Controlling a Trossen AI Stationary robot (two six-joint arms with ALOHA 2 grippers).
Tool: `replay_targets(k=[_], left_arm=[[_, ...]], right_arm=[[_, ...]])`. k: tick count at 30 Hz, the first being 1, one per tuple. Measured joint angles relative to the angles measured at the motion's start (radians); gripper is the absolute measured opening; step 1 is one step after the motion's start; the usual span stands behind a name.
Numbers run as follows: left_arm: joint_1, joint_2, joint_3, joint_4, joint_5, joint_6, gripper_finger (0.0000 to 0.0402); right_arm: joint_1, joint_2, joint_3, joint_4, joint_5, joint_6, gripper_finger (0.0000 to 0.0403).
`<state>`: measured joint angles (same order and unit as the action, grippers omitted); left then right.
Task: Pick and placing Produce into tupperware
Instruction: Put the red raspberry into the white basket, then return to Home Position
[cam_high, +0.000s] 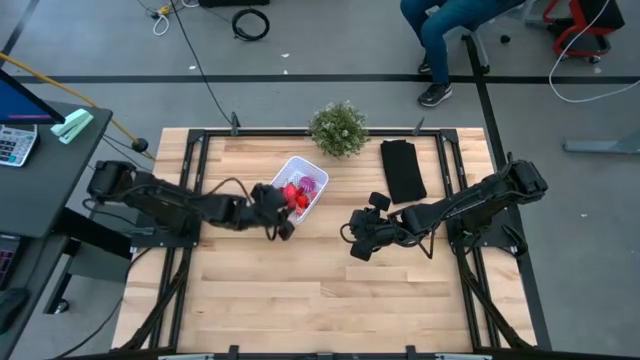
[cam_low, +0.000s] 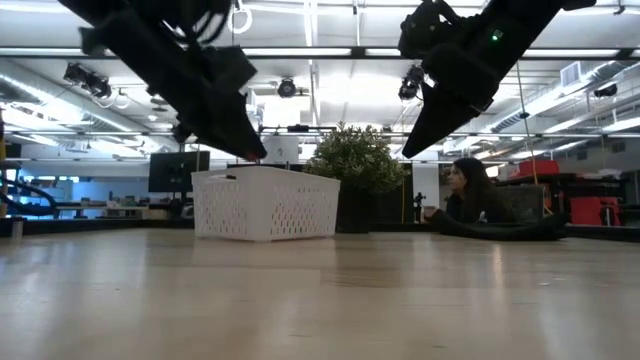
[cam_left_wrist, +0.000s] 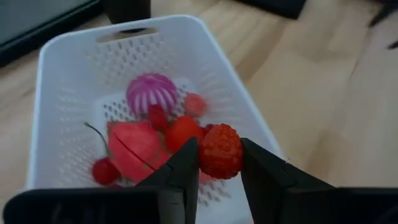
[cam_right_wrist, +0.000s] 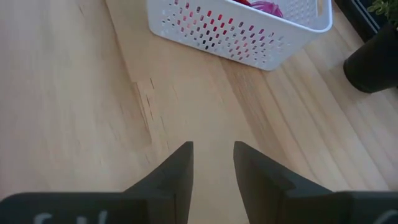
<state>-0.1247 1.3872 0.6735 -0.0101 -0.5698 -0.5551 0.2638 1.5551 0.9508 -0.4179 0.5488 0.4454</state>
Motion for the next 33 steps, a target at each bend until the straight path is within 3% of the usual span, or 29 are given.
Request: replay_targets(k=[7,23,28,33], left_arm=[[0.155,0.007,0.0,-0.015,0.23,0.037,0.0131],[0.193,0.006,0.001,-0.039,0.269,0.122,0.0121],[0.193,-0.06,0.032,-0.051,0.271,0.121,0.0117],[0.192,-0.171,0.134,-0.165,0.272,0.122,0.0105]], right_arm=[[0.0,0.0,0.0,0.0,0.0,-0.001,0.0123],[0.0,0.0,0.0,0.001,0.0,-0.002,0.0123],[0.0,0.0,0.0,0.001,0.0,-0.011,0.0123],[0.0,0.0,0.002,-0.003,0.0,-0.027,0.0123]])
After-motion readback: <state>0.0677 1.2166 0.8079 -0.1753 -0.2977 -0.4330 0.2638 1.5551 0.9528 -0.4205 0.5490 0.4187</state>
